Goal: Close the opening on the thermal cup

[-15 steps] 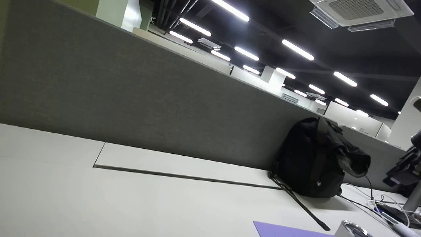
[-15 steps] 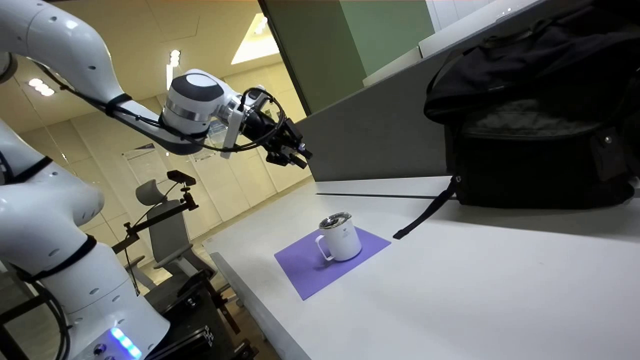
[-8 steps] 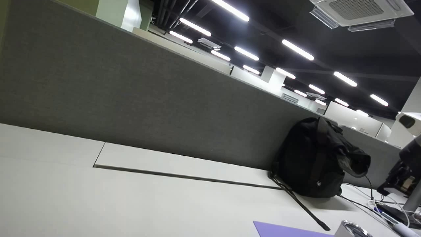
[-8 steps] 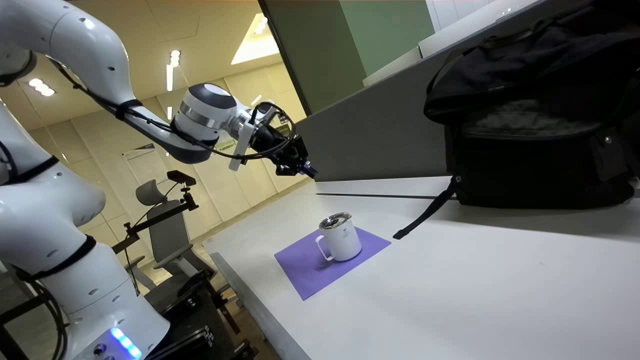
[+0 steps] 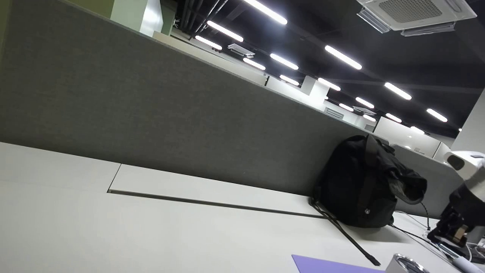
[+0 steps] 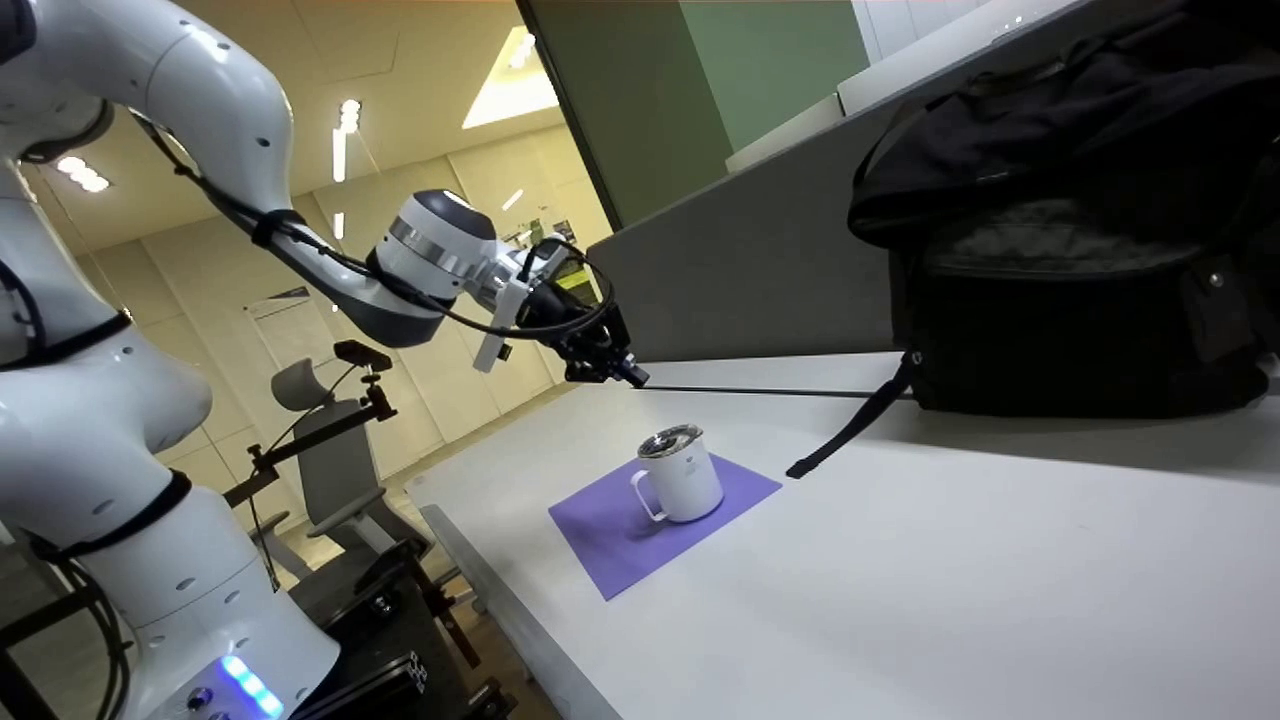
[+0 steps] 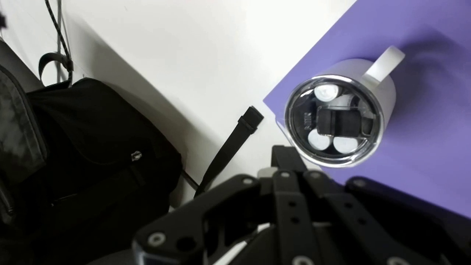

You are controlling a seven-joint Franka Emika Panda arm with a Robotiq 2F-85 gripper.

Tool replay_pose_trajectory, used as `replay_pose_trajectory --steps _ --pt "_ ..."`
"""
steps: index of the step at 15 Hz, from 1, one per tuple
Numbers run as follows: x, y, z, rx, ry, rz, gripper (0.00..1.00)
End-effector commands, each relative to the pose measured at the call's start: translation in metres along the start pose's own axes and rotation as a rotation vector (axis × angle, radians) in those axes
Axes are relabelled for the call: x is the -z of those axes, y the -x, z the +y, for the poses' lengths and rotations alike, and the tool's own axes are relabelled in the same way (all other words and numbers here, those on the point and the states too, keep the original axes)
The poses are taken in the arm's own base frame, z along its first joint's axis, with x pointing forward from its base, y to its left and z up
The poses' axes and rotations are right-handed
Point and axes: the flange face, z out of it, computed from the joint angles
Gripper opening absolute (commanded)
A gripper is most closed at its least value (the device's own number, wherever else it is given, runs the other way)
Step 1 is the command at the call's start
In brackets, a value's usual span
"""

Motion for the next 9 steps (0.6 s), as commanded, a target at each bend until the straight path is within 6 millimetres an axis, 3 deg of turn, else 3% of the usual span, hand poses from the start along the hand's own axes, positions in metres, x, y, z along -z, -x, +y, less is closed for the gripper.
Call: replay_pose_trajectory --steps 1,6,9 --pt "-0.026 -0.001 -0.004 -0.01 0.016 -0.015 0.0" --pt "-0.056 0.002 -0.013 -0.023 0.007 -0.026 0.0" --pt "-0.062 0.005 -0.019 -0.038 -0.008 -0.028 0.0"
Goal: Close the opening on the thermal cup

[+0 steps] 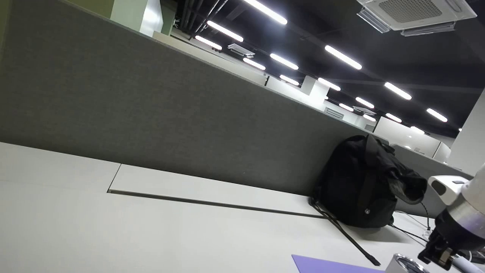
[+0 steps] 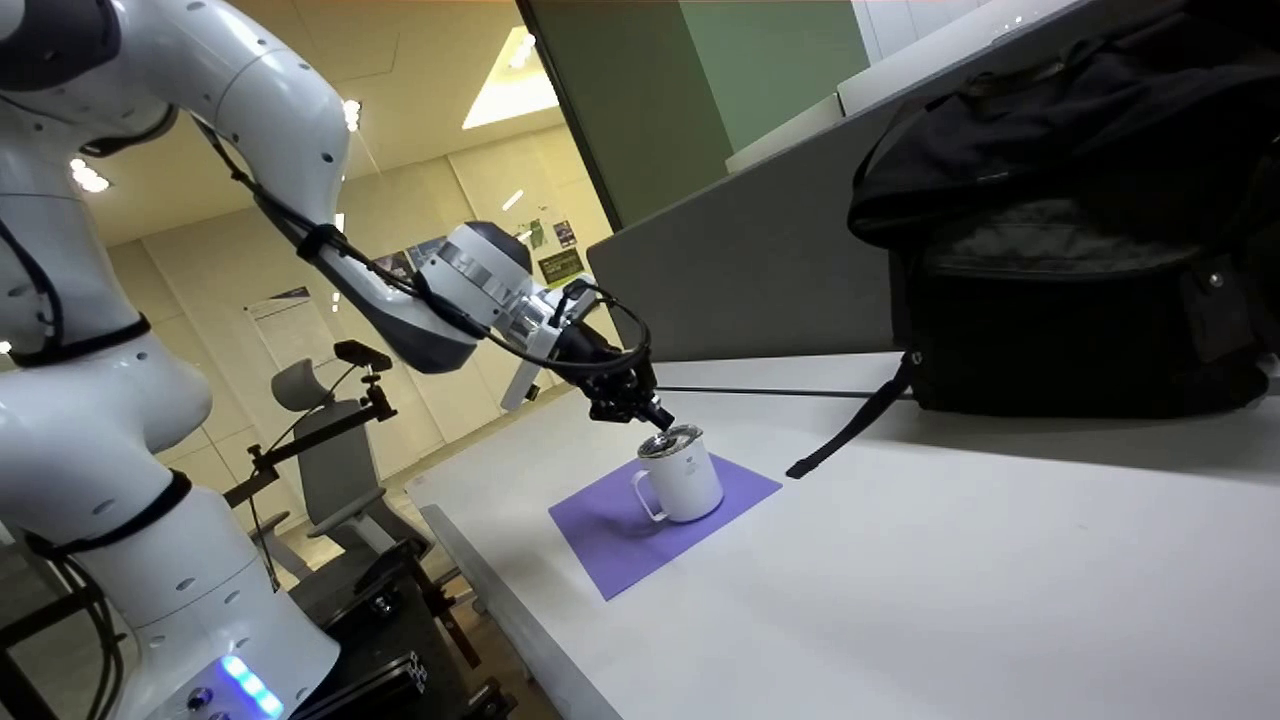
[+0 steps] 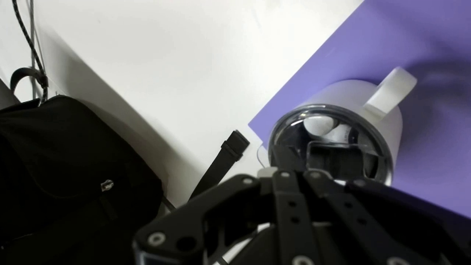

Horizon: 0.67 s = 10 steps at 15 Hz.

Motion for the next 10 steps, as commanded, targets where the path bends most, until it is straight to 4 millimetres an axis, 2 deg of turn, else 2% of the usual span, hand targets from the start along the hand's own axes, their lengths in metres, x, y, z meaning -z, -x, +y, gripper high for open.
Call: replay_pose_trajectory --steps 1,10 --pt "-0.0077 -0.0012 -0.0012 -0.041 -0.001 0.007 0.0" --pt "-0.0134 -0.0065 -0.0048 -0.101 -0.024 0.017 0.0"
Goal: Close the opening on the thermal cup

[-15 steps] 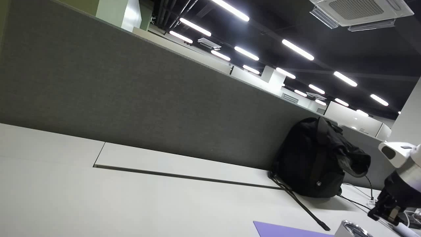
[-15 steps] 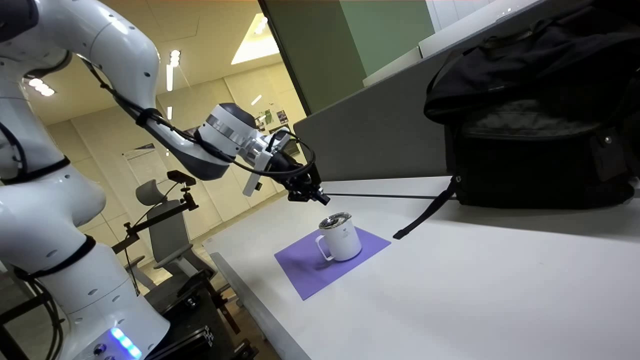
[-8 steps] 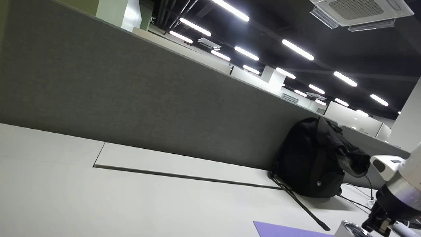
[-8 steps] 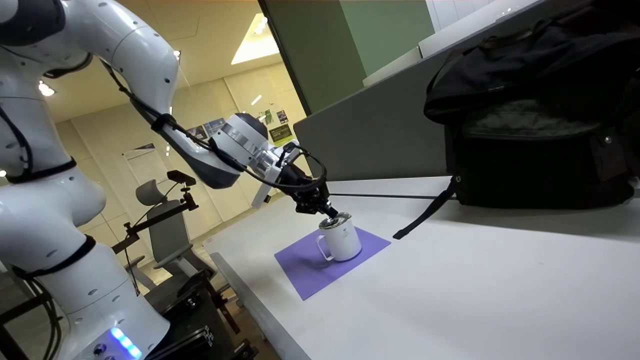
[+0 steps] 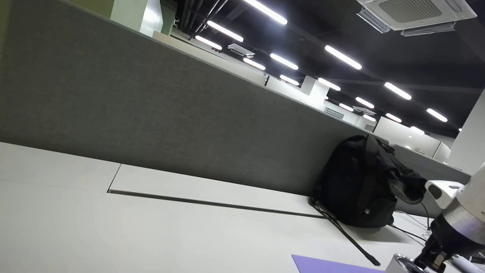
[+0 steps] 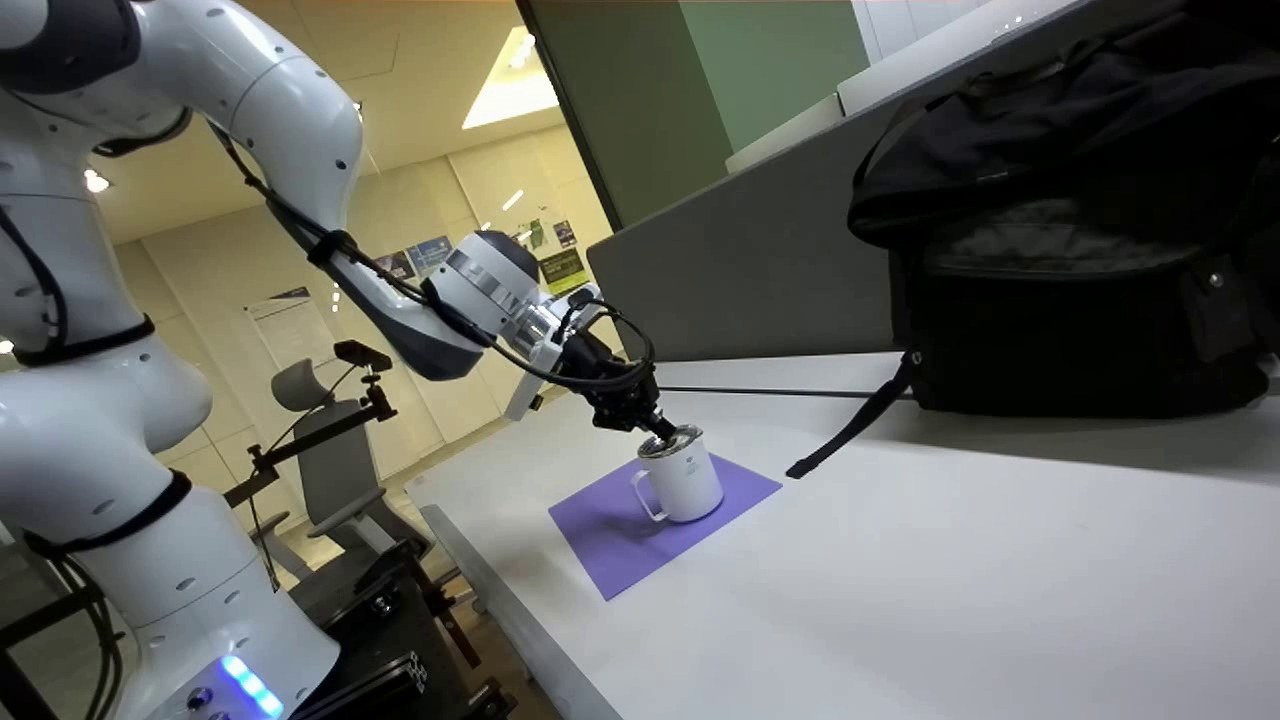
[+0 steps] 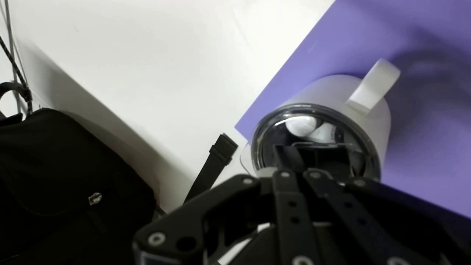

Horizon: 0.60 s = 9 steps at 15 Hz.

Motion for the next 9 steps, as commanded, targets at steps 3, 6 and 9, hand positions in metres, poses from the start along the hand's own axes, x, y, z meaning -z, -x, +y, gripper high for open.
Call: replay_pose_trajectory --steps 3,6,9 --pt "-0.0058 -0.0059 0.0016 -0.068 -0.002 0.018 0.0" --pt "-0.0068 -0.0065 -0.0007 -0.09 -0.013 0.019 0.0" --pt "-0.0072 -0.0056 -0.0043 -0.117 -0.046 0.016 0.0"
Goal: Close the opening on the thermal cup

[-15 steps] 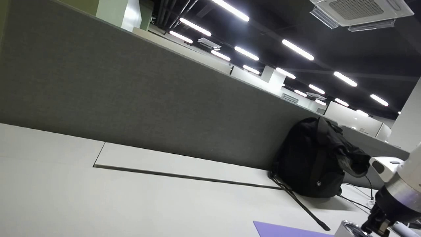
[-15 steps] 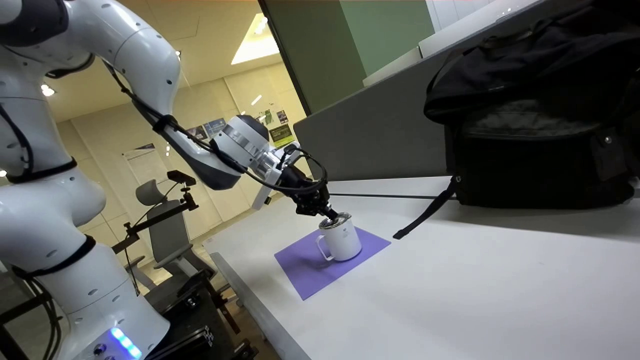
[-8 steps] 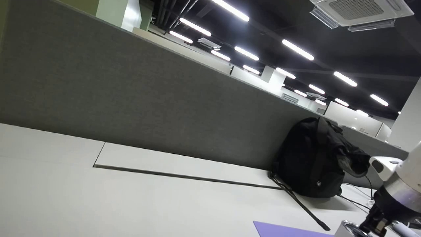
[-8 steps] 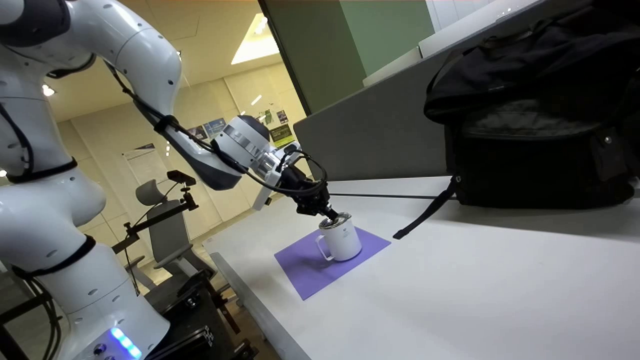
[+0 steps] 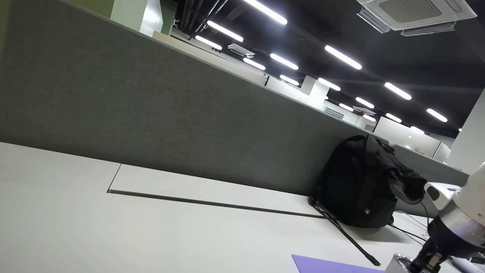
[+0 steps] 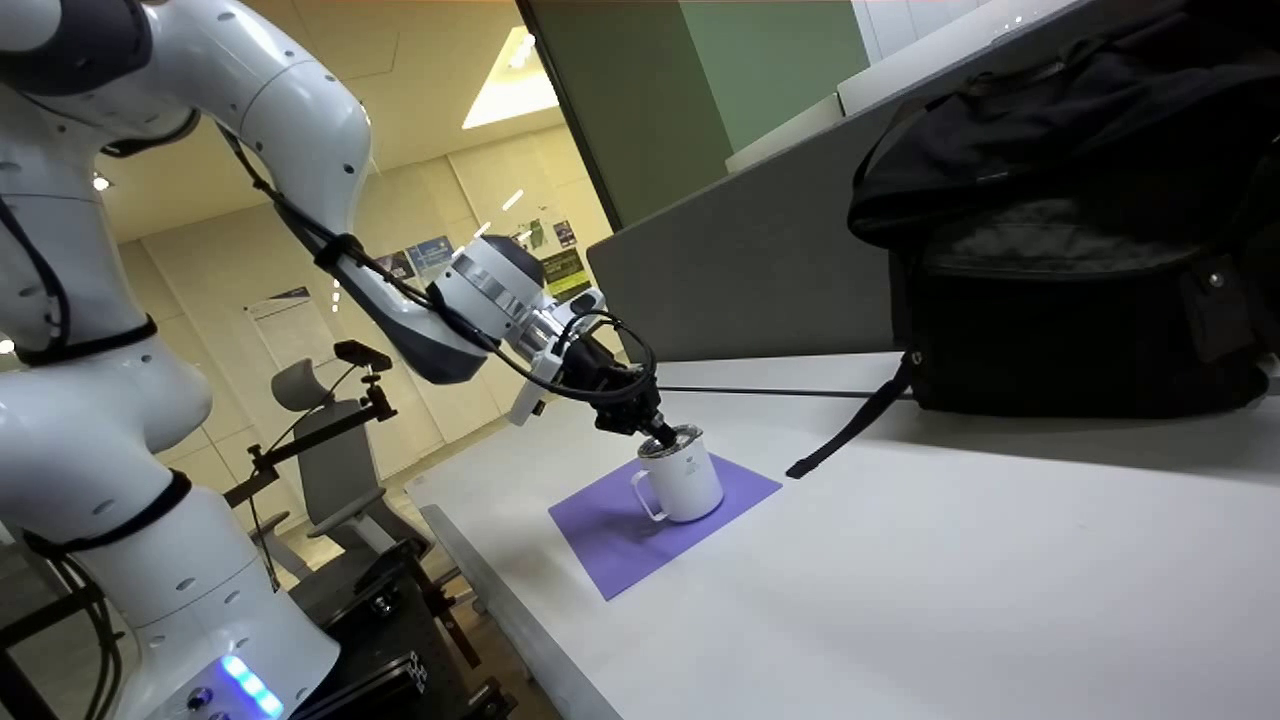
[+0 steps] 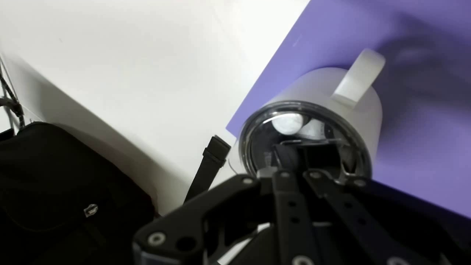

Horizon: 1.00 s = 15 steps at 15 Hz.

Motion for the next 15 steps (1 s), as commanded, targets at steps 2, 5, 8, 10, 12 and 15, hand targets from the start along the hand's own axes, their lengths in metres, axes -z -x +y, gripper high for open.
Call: replay_pose_trajectory --steps 2,5,8,10,12,15 --pt "-0.001 -0.003 0.001 -0.068 -0.038 0.008 0.0" --pt "-0.002 -0.001 0.001 -0.116 -0.097 -0.019 0.0" --pt "0.002 0.0 0.009 -0.17 -0.152 -0.036 0.0" --pt "0.003 -0.001 0.015 -0.2 -0.173 -0.045 0.0" --pt "0.005 -0.004 0.024 -0.228 -0.181 -0.049 0.0" --pt "0.025 -0.017 0.046 -0.269 -0.146 -0.01 0.0"
